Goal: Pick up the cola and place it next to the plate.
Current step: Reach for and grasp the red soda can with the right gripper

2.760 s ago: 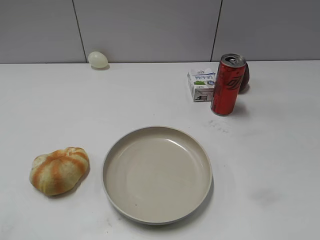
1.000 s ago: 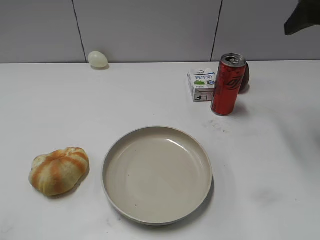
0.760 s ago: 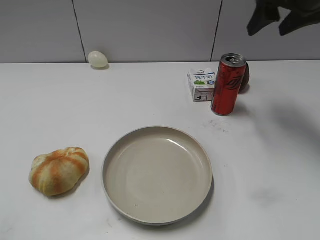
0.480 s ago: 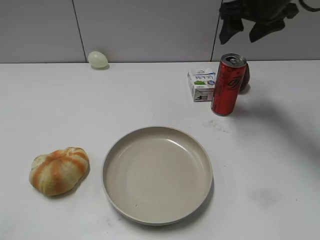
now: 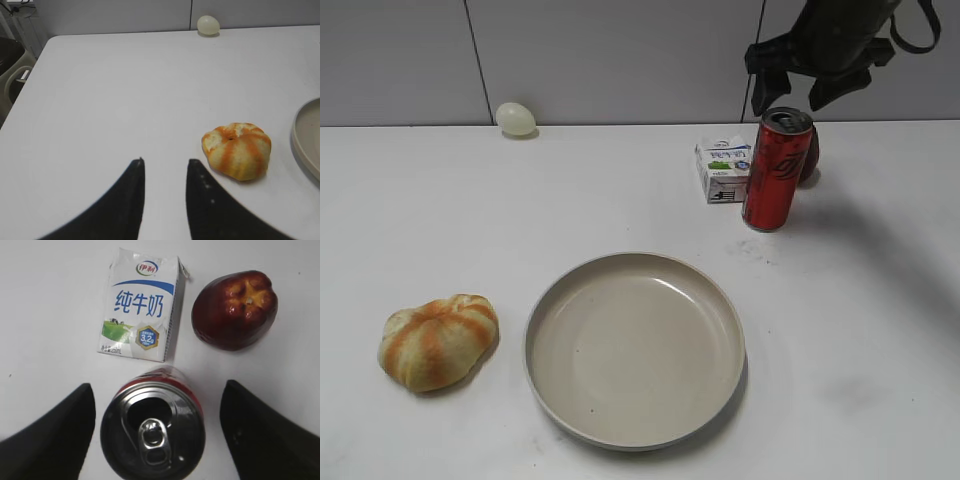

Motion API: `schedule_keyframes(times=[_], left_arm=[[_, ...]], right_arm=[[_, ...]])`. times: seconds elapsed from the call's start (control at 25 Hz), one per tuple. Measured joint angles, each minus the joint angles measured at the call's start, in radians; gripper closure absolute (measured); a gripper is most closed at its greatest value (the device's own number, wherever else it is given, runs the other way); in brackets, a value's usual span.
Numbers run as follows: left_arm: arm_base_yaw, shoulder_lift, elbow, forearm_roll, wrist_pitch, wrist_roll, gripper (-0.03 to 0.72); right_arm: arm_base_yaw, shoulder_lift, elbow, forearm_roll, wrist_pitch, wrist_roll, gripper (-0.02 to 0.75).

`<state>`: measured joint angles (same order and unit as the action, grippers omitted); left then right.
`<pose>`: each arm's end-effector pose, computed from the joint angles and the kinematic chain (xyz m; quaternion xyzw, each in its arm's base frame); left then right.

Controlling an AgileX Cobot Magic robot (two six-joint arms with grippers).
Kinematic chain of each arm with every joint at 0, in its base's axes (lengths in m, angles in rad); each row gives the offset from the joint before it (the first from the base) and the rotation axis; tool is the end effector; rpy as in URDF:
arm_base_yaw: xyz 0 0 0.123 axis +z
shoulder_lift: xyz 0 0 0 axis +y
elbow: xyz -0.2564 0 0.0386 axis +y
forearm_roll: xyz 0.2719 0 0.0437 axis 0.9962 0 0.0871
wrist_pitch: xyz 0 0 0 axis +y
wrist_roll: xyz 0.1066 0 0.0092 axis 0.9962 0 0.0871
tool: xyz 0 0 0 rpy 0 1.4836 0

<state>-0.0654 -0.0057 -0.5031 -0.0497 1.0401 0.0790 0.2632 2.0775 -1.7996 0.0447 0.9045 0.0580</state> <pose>0.0556 -0.0082 0.2848 0.0618 0.8430 -0.0212 0.5340 0.4630 0.1287 0.2008 -0.0903 0.9675 0.0577 0.2292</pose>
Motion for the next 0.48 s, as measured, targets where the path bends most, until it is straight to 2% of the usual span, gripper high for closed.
schedule_keyframes(times=[0.36,0.48], left_arm=[[0.000,0.000,0.000,0.000,0.000,0.000,0.460],[0.000,0.000,0.000,0.000,0.000,0.000,0.460]], right_arm=[[0.000,0.067,0.000,0.014,0.059,0.008,0.129],[0.000,0.070,-0.010,0.016,0.068,0.008,0.167]])
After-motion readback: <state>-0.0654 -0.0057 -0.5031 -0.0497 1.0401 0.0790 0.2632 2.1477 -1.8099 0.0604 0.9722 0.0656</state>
